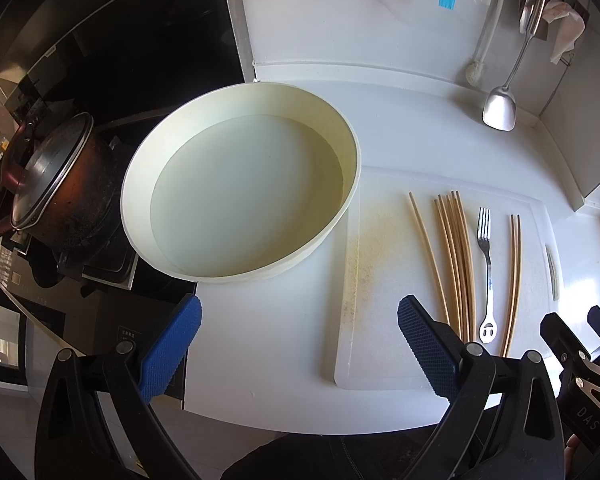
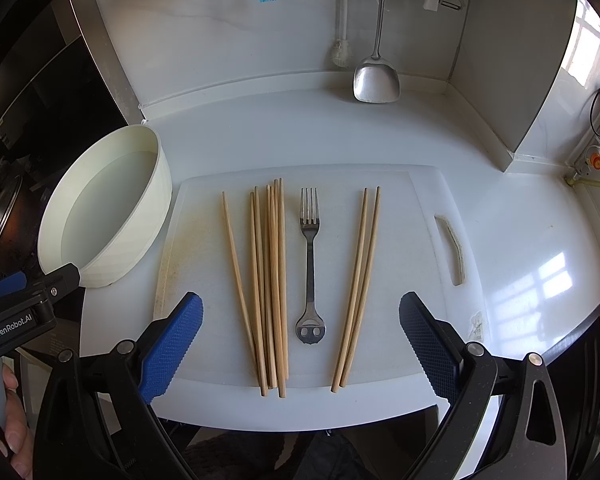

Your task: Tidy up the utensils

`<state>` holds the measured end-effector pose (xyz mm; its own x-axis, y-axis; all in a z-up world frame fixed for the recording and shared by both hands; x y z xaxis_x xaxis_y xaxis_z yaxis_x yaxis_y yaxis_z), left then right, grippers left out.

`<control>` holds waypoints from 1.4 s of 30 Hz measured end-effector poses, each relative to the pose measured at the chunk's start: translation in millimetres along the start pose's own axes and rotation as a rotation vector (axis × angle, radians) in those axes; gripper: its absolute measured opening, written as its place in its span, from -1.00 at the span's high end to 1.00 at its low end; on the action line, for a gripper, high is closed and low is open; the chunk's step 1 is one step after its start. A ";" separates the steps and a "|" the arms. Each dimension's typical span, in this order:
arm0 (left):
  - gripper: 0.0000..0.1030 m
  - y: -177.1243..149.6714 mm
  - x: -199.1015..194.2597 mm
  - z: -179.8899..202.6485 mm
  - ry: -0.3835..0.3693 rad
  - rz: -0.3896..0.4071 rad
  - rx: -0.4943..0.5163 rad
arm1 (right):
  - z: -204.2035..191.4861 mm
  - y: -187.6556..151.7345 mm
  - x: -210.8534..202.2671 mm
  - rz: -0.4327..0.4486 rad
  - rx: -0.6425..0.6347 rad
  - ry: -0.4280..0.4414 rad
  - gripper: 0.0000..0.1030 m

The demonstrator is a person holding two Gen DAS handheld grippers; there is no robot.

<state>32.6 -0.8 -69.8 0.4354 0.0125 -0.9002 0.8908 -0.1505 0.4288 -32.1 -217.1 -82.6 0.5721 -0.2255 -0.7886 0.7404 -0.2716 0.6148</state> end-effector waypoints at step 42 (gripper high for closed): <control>-0.88 -7.3 15.7 19.9 -0.120 0.052 0.114 | 29.7 -31.6 -3.8 0.072 0.154 0.034 -0.83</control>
Point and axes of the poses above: each gripper's, at about its wrist camera, not at the fingertips, and x roughly the way its jaws point, z to its right, y to its top, the point moved 8 cm from there along x, roughly the way its jaws point, and after that the axes turned 4 degrees about x, right-handed, at the moved point
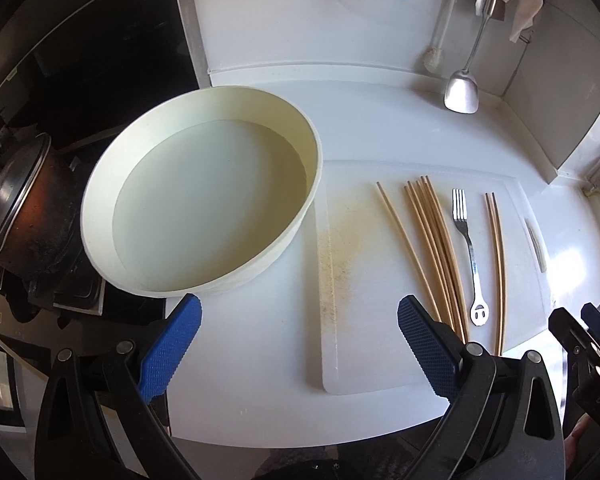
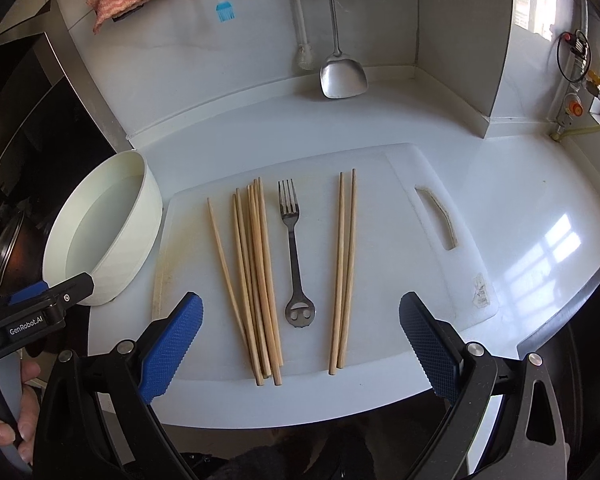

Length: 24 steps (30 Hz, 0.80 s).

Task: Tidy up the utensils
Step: 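Move the right tool to a single wooden chopstick and close on it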

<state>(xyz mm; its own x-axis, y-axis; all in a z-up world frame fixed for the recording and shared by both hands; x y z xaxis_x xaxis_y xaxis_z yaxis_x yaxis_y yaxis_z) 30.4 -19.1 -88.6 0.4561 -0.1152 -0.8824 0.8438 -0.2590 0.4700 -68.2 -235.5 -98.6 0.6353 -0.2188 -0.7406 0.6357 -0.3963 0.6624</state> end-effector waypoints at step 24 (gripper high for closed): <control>-0.88 -4.5 58.3 80.2 0.036 0.105 -0.106 | 87.9 27.4 68.4 0.095 -0.051 0.111 -0.83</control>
Point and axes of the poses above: each gripper's, at about its wrist camera, not at the fingertips, and x roughly the way its jaws point, z to its right, y to its top, the point moved 8 cm from there along x, roughly the way its jaws point, and after that the axes turned 4 degrees about x, right-handed, at the moved point
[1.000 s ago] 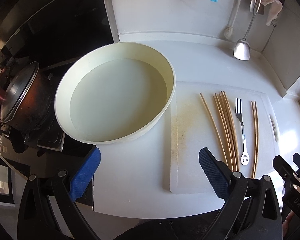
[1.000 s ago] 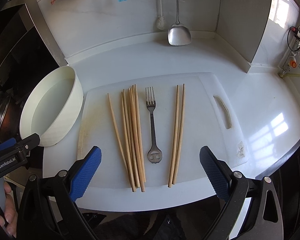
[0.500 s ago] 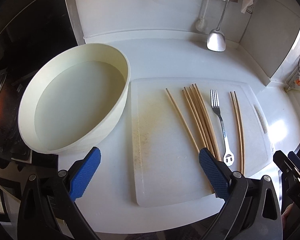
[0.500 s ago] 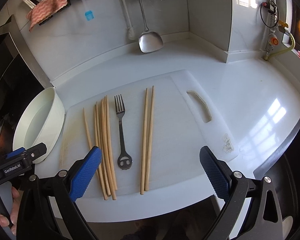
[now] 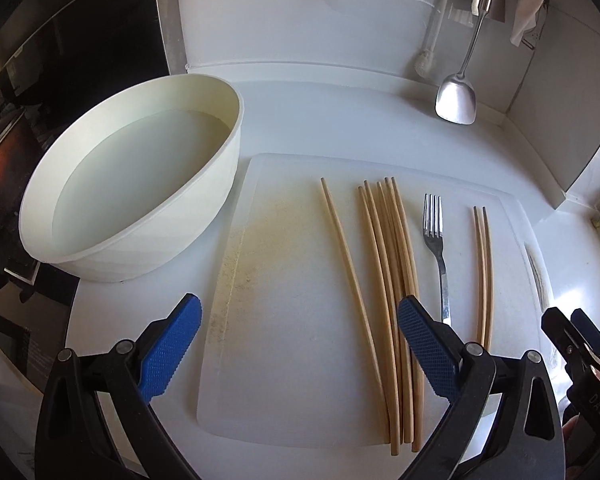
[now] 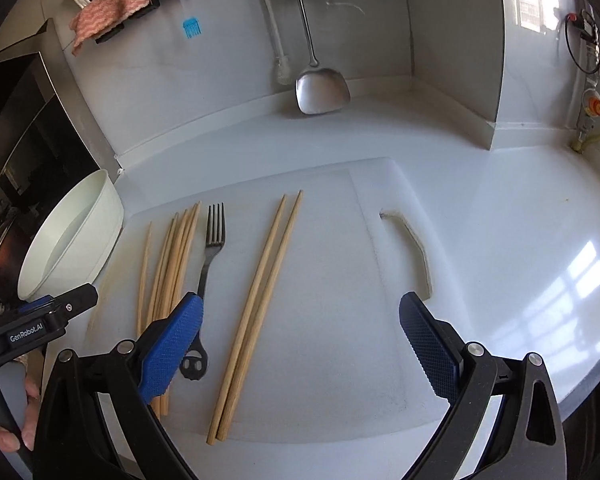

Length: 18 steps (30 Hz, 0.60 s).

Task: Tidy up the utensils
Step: 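Move the right tool to a single wooden chopstick and close on it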

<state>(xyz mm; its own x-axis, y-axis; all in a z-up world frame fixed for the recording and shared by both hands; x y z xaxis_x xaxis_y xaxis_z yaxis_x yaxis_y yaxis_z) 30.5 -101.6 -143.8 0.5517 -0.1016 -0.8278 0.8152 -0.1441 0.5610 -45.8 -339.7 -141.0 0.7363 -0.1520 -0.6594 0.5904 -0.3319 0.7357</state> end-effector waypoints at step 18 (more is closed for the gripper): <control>-0.88 -0.1 41.7 -6.8 0.009 0.046 -0.060 | 10.0 -5.6 45.9 0.014 -0.051 -0.202 -0.82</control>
Point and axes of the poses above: each gripper's, at about its wrist camera, not at the fingertips, and x roughly the way its jaws point, z to its right, y to its top, the point moved 8 cm from there along x, roughly the way its jaws point, and after that the axes turned 4 degrees about x, right-handed, at the moved point
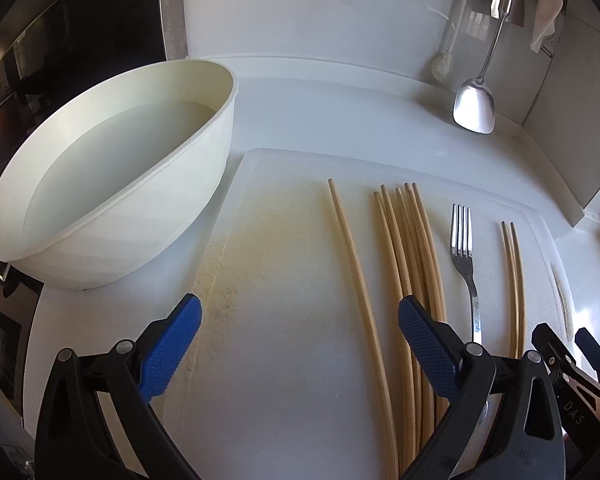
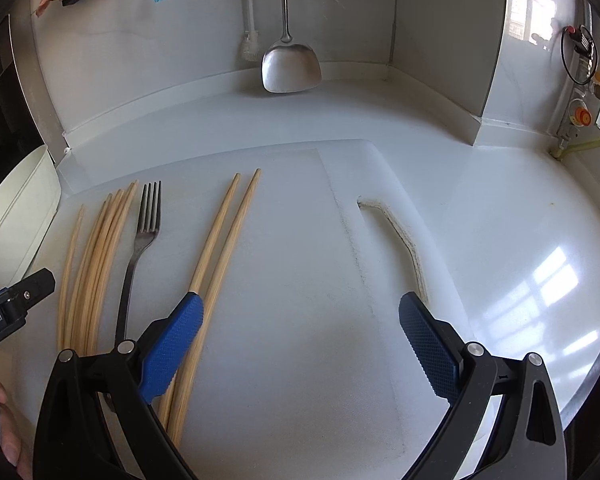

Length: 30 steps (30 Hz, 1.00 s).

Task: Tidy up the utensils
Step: 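Move the right tool to a single wooden chopstick and close on it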

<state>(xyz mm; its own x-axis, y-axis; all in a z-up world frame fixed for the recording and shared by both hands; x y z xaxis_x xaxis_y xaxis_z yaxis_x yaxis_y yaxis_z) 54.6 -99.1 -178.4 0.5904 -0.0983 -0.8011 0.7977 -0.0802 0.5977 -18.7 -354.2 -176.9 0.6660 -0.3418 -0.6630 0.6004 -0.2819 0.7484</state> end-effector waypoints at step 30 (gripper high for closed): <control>-0.90 -10.5 20.4 6.2 0.075 -0.032 -0.003 | -10.1 -9.1 5.1 0.010 -0.055 -0.034 -0.81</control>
<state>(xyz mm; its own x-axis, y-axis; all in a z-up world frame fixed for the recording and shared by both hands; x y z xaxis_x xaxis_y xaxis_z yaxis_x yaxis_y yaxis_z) 57.5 -106.5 -200.9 0.5722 -0.0208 -0.8198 0.8165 -0.0791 0.5719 -16.3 -344.3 -187.3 0.6575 -0.3749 -0.6536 0.6178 -0.2284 0.7525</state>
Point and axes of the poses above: each gripper's, at about its wrist camera, not at the fingertips, and x roughly the way its jaws point, z to its right, y to its top, the point moved 8 cm from there along x, roughly the way its jaws point, and after that the axes turned 4 degrees about x, right-handed, at the moved point
